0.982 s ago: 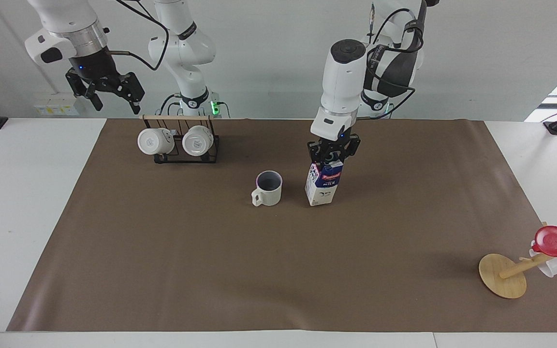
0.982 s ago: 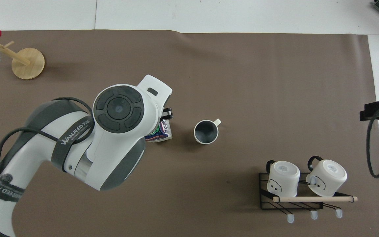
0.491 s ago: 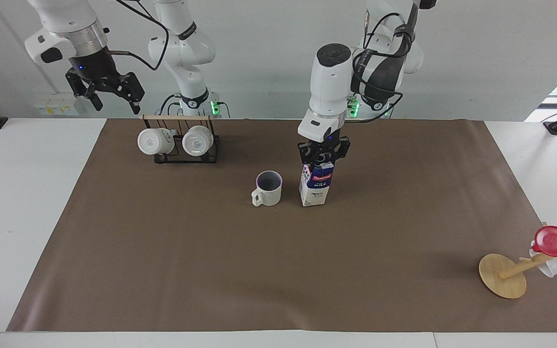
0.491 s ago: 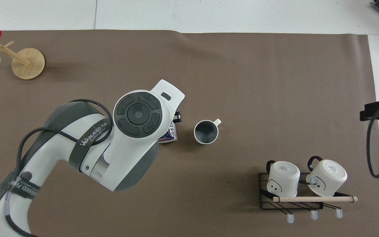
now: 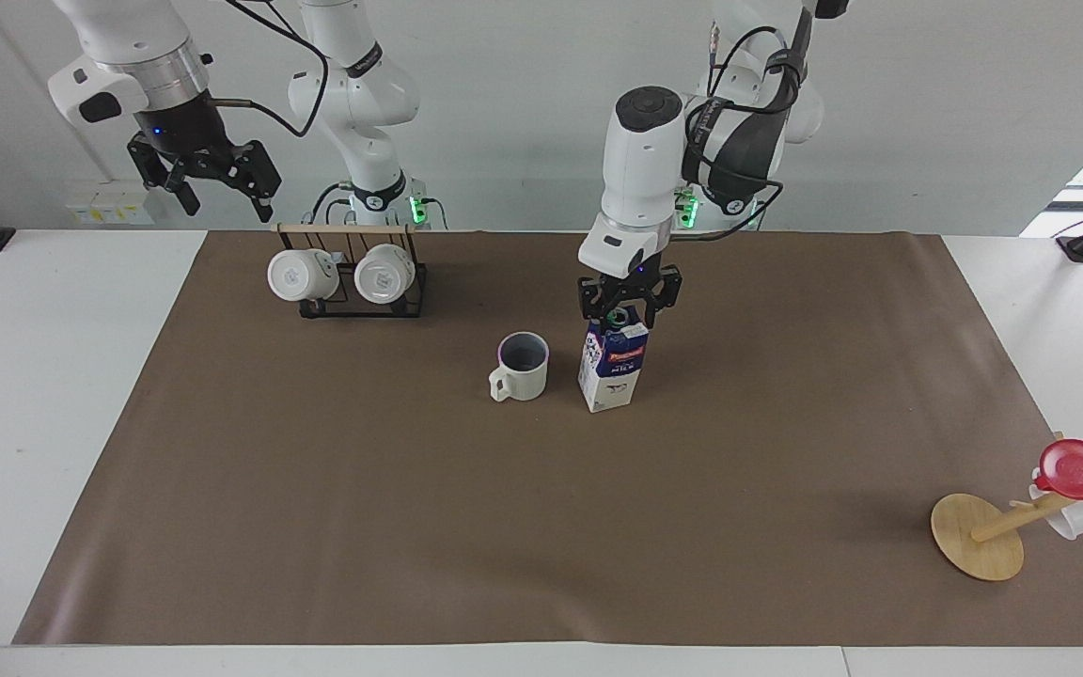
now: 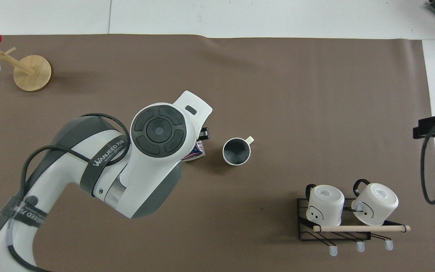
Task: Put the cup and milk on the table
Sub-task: 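Carry the milk carton with the left gripper beside the white mug, then lower the carton onto the table and open the left gripper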
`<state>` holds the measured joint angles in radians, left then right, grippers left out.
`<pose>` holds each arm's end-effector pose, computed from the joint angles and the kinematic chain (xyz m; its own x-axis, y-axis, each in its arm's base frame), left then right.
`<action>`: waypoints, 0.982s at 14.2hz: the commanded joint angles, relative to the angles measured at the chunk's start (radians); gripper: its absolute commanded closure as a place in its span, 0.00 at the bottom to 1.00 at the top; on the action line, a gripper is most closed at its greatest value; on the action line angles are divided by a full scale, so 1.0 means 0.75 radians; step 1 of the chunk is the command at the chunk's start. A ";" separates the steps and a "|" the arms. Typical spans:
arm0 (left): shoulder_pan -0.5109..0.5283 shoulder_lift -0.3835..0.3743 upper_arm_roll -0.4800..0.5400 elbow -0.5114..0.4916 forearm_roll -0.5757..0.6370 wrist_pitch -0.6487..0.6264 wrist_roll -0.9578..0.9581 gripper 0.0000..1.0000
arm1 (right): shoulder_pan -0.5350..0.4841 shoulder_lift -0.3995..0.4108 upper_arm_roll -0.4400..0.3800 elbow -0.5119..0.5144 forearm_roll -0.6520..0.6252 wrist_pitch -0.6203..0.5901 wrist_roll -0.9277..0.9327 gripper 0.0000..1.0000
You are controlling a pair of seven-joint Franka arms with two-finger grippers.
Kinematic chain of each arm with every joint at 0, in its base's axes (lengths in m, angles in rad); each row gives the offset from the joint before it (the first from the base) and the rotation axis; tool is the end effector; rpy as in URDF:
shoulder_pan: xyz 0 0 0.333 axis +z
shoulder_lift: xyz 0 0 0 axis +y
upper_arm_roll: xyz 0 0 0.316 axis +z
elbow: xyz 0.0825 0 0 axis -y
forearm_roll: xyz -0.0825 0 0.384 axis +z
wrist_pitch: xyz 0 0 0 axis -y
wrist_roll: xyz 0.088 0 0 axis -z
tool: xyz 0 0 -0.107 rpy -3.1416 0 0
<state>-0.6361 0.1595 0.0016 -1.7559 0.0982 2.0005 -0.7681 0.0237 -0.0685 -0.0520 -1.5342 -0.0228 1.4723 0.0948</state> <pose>0.5011 -0.3615 0.4810 0.9877 0.0950 0.1241 0.0968 -0.9953 -0.0088 0.5223 -0.0185 0.6698 0.9921 -0.1249 0.0083 -0.1250 -0.9920 0.0184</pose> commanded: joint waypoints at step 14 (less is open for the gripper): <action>0.054 -0.073 0.053 0.271 -0.125 -0.376 0.012 0.00 | -0.015 -0.027 0.010 -0.030 0.010 -0.004 0.019 0.00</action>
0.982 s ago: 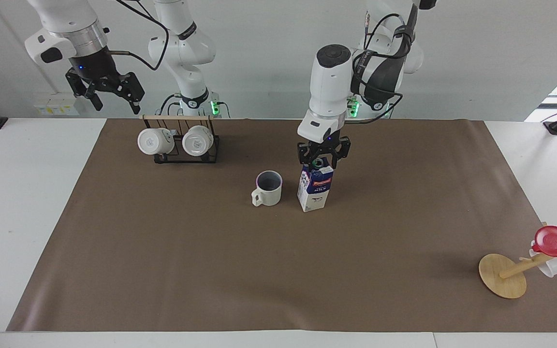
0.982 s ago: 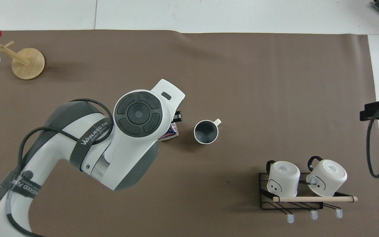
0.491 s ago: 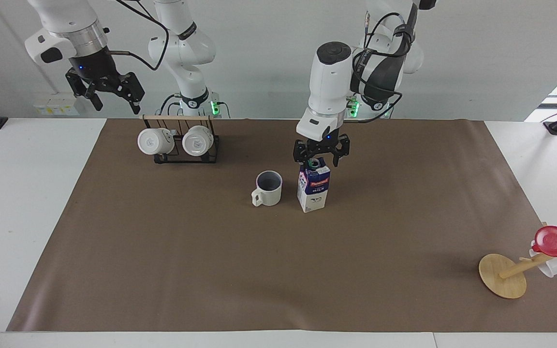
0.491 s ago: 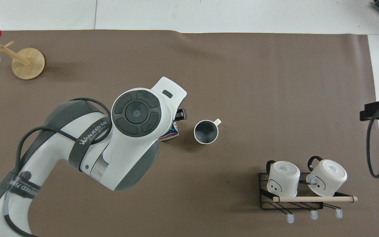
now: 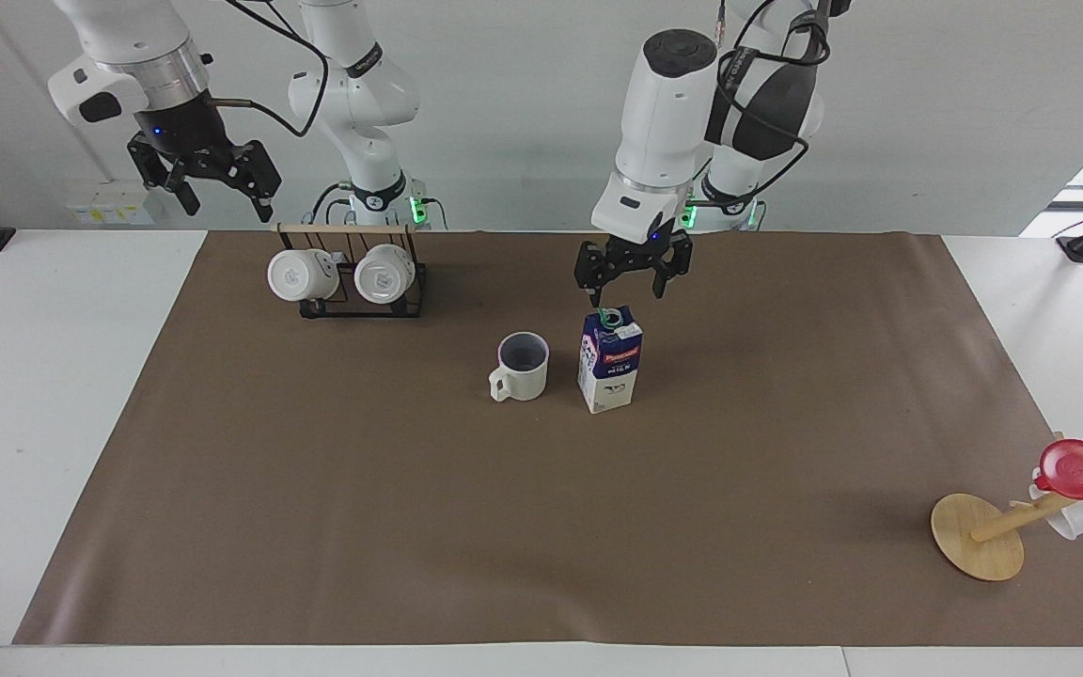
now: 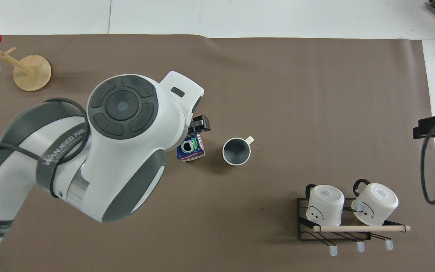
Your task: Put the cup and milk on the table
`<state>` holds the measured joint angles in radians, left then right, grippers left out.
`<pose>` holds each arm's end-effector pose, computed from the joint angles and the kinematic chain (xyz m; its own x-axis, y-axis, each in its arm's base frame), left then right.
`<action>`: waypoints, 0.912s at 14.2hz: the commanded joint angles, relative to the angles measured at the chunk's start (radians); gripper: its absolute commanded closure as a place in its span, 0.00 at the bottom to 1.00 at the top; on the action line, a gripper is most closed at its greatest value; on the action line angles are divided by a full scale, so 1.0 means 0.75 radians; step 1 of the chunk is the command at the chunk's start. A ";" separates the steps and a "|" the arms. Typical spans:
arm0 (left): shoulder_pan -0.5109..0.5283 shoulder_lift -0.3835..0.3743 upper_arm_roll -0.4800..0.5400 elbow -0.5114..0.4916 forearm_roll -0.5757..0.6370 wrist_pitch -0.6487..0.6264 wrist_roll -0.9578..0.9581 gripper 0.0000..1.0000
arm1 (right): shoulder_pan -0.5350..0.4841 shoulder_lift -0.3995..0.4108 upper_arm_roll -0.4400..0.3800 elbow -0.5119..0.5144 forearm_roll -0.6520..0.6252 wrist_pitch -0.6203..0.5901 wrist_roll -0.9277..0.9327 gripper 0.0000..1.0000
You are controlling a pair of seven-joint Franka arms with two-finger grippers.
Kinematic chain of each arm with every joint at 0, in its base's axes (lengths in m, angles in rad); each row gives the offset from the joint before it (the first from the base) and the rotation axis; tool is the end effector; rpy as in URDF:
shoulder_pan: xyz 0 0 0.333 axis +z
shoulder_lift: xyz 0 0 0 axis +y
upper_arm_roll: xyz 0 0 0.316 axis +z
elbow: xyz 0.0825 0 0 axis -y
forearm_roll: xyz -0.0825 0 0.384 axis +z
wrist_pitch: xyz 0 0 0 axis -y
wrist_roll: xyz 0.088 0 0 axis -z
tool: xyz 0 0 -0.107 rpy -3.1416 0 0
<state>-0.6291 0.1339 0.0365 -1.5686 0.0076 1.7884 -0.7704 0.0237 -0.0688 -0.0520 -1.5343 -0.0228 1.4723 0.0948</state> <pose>0.5075 -0.3426 0.5675 0.9818 0.1764 0.0703 0.1730 -0.9836 0.0509 0.5222 -0.0185 0.6699 0.9921 -0.1249 0.0085 -0.1250 -0.9920 0.0184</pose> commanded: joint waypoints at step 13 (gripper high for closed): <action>0.448 -0.170 0.013 0.054 0.057 -0.372 0.796 0.00 | -0.015 -0.029 0.010 -0.030 0.010 -0.004 0.019 0.00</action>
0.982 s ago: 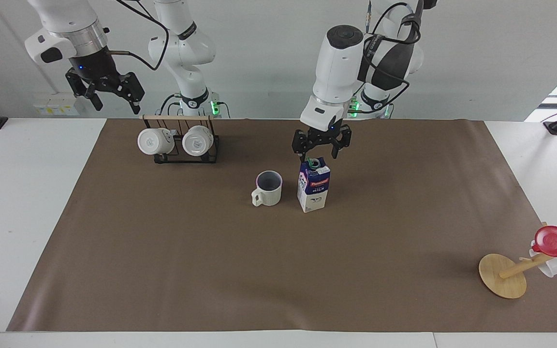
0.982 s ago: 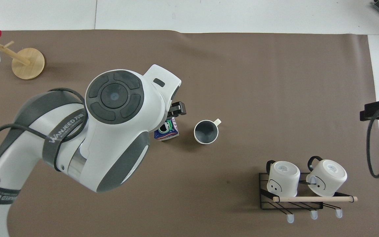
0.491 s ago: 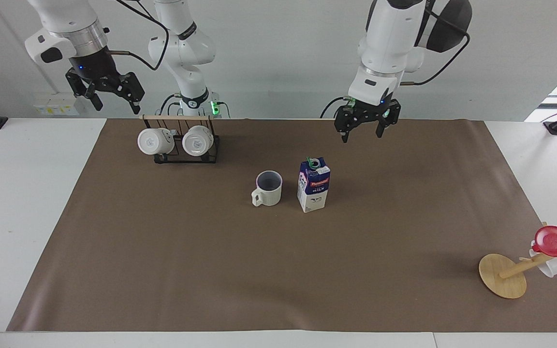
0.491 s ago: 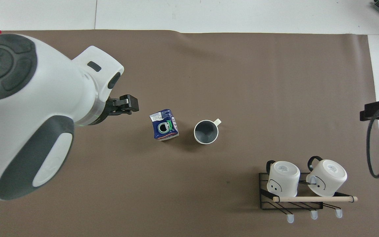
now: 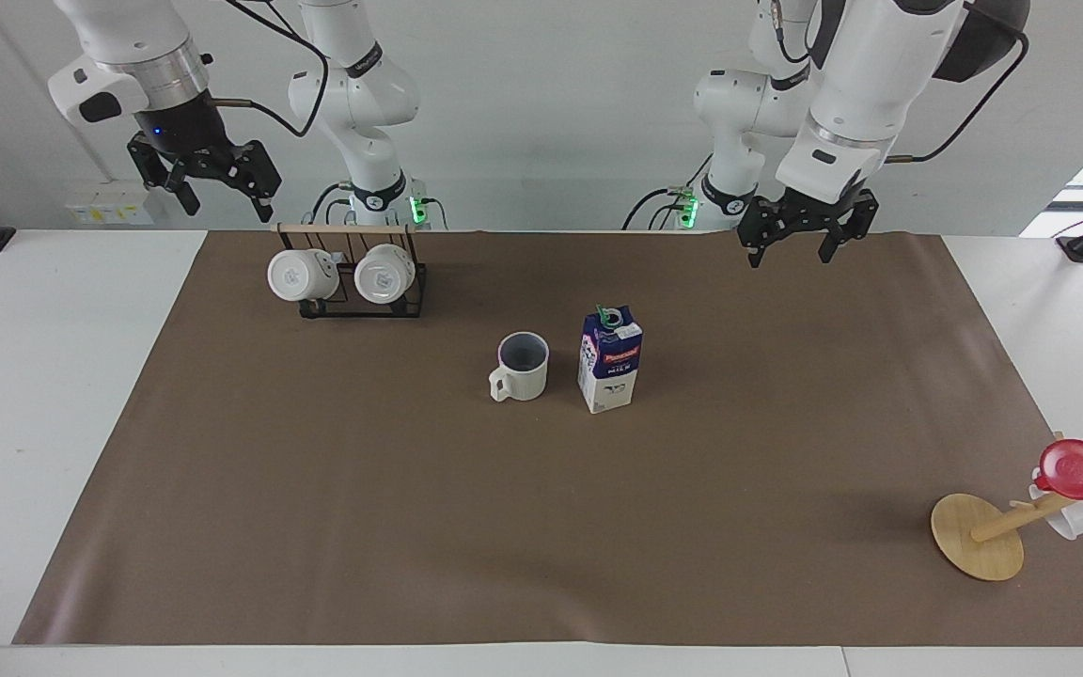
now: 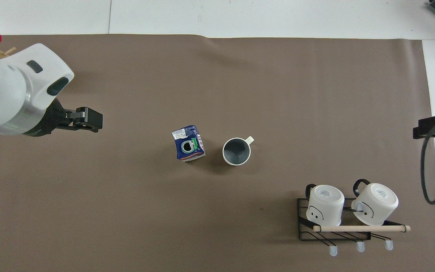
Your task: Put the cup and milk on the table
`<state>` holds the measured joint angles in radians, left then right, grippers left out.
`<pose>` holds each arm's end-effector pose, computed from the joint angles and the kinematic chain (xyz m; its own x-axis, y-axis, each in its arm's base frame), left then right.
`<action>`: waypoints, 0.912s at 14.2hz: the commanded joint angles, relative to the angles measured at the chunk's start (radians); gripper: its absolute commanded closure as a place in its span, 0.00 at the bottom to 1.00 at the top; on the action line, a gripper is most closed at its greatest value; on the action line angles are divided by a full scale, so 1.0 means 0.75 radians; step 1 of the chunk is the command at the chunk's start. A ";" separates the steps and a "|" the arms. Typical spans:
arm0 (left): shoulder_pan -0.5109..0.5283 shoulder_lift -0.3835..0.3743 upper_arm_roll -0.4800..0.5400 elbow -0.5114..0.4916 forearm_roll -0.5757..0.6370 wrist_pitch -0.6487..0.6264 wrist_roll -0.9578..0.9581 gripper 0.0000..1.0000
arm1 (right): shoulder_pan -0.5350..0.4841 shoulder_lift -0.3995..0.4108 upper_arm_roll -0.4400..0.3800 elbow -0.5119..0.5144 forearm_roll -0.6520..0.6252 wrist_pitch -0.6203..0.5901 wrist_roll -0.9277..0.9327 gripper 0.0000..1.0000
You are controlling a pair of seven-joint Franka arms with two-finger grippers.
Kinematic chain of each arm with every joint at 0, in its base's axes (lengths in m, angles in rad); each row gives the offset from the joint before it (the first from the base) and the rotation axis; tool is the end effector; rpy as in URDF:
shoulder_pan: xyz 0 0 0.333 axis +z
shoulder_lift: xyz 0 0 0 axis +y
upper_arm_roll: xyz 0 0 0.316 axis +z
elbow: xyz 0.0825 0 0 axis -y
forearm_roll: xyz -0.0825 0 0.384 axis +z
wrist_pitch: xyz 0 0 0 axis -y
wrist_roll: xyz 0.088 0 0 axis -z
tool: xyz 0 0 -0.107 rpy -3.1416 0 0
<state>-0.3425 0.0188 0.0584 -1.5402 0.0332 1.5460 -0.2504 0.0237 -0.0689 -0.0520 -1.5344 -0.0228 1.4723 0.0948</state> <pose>0.5366 -0.1532 0.6264 0.9994 -0.0330 -0.0041 -0.0331 -0.9988 -0.0364 0.5222 -0.0185 0.6699 0.9921 -0.1249 0.0085 -0.1250 -0.9920 0.0184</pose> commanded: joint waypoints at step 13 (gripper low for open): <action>0.293 -0.062 -0.016 0.004 0.009 -0.051 0.313 0.00 | -0.015 -0.027 0.010 -0.030 0.010 -0.004 0.019 0.00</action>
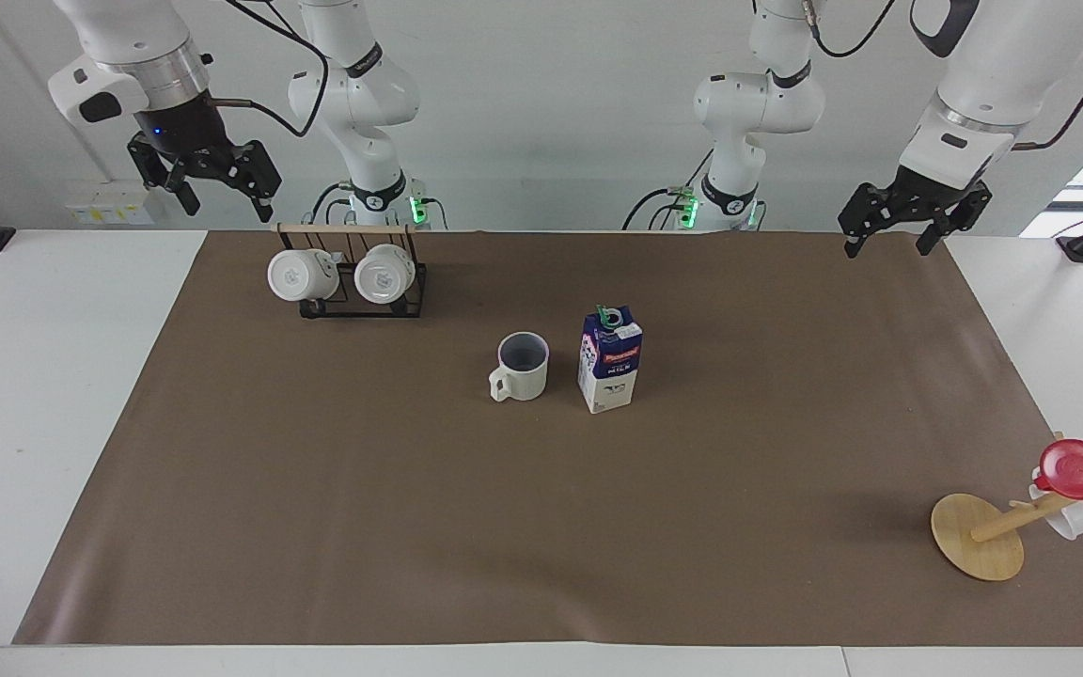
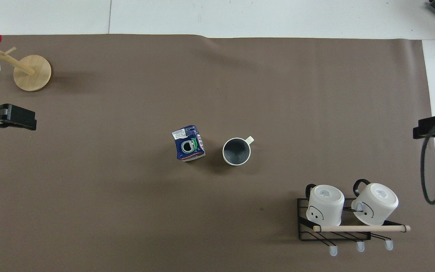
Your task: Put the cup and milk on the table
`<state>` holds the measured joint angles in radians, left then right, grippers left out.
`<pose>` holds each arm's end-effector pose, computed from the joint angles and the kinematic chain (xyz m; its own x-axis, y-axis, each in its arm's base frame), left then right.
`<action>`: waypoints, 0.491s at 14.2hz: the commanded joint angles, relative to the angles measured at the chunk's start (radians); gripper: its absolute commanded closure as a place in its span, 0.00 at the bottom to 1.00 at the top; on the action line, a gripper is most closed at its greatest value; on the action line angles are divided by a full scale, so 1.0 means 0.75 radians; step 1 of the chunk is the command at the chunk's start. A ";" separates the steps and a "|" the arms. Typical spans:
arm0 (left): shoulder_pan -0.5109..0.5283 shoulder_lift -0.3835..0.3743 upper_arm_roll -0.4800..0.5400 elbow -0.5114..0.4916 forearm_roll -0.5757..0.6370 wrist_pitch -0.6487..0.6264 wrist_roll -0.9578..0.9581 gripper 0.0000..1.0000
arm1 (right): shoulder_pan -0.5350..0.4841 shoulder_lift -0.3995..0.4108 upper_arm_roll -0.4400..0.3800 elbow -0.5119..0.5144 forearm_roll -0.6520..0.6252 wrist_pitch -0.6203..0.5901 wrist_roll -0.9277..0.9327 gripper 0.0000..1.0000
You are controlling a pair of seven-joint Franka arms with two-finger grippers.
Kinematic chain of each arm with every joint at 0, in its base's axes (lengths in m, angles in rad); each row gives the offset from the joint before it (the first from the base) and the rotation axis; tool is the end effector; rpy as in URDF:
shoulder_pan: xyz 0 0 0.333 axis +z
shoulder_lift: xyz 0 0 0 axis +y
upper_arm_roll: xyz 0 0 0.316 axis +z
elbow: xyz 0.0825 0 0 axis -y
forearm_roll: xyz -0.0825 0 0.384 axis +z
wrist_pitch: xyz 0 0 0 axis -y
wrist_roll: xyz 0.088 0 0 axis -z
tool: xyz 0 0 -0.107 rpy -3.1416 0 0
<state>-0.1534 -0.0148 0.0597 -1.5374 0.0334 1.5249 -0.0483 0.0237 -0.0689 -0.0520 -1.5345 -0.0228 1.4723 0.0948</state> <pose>0.5436 -0.0471 0.6443 0.9990 -0.0439 0.0039 -0.0437 -0.9985 -0.0323 0.5222 -0.0185 0.6699 0.9921 -0.1249 0.0084 -0.1250 -0.9920 0.0184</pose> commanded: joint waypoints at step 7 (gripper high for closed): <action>0.047 -0.039 -0.024 -0.026 0.007 -0.039 0.118 0.00 | -0.015 -0.029 0.010 -0.030 0.010 -0.004 0.019 0.00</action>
<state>-0.1312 -0.0181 0.0531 -1.5377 0.0334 1.5160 0.0253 0.0237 -0.0689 -0.0520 -1.5345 -0.0228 1.4723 0.0948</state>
